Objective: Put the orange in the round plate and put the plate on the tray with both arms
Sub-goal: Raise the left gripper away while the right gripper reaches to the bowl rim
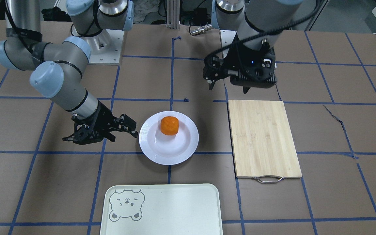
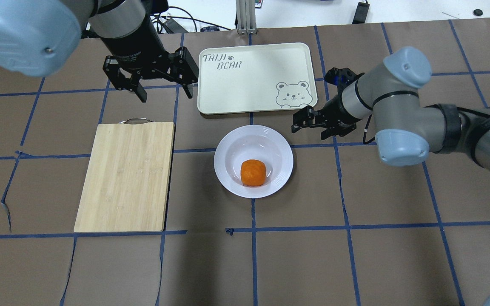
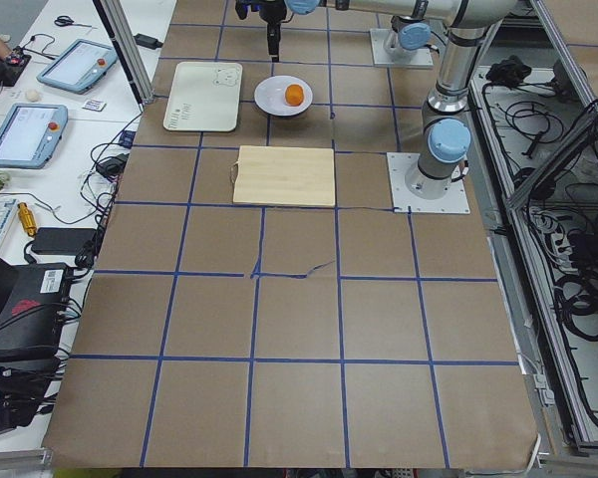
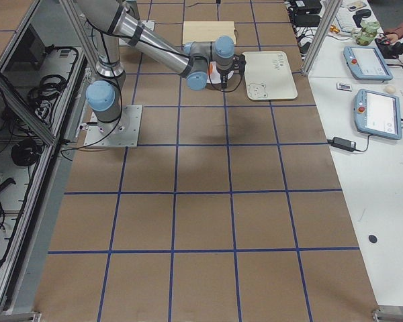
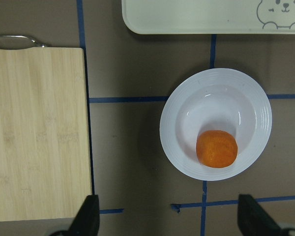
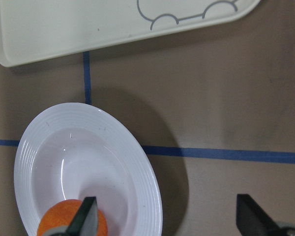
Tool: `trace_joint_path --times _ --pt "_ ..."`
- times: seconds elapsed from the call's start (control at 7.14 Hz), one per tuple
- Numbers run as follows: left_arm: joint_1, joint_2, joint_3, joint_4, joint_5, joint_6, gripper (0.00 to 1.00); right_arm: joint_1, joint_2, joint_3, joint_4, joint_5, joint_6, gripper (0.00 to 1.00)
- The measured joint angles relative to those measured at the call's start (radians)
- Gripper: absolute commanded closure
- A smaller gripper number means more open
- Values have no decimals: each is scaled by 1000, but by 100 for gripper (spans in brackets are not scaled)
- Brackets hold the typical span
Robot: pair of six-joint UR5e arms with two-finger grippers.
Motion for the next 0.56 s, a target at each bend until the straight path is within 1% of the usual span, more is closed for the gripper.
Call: trace_joint_path --times 0.14,0.28,0.56 --pt "-1 50 -31 36 18 2 0 10 35 30 -59 12 1 0" --pt "-1 79 -76 87 39 2 0 32 65 42 -88 17 2 0" --pt "14 111 -165 191 82 37 0 63 96 48 -105 22 13 0"
